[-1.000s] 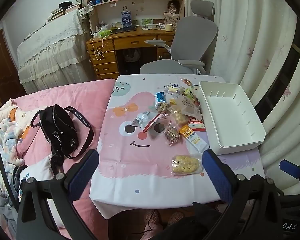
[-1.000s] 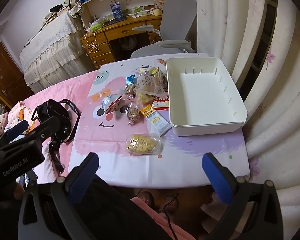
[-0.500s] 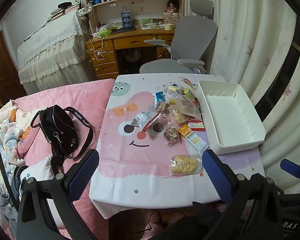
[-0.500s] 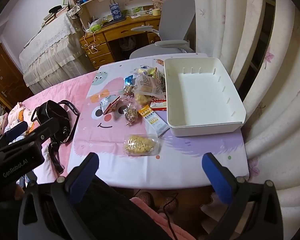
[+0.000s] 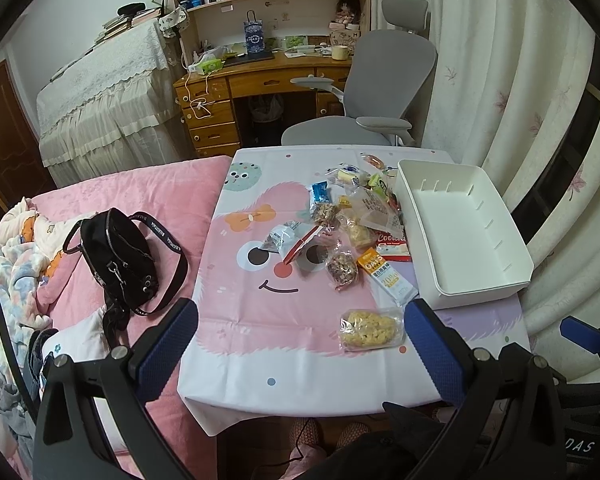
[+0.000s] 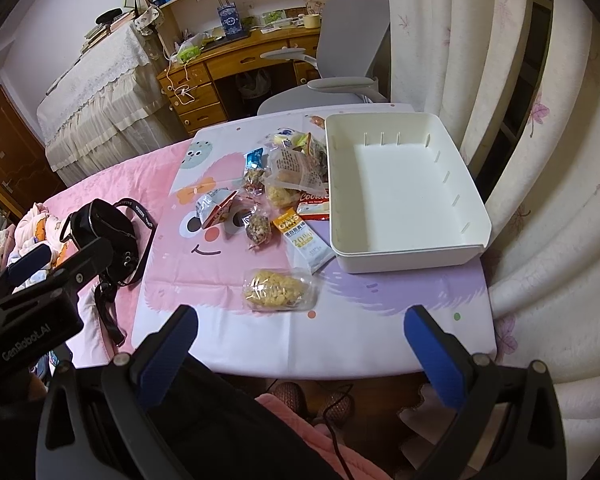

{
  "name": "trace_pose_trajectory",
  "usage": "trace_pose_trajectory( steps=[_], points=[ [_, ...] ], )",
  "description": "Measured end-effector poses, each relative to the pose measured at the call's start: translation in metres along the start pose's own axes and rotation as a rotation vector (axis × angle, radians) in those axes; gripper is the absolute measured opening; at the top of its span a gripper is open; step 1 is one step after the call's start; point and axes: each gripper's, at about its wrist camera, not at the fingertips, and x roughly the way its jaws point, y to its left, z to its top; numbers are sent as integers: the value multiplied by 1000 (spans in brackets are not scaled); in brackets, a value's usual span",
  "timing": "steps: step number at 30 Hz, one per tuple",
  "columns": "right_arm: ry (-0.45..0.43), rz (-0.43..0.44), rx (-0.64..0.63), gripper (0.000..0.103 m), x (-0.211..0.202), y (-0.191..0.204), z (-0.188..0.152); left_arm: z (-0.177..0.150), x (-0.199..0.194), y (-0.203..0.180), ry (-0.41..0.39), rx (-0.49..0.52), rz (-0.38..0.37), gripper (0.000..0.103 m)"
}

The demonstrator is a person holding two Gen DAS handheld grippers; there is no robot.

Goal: Organize snacks

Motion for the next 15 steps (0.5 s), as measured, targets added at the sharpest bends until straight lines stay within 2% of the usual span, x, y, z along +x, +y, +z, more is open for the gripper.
trace_pose_trajectory(
  steps=[11,15],
  points=[
    [4,0,2,103,2,-3,0,-2,-3,3,3,1,1,102],
    [17,3,-2,103,5,-8,-2,-12,-14,10,9,-3,7,102]
  ],
)
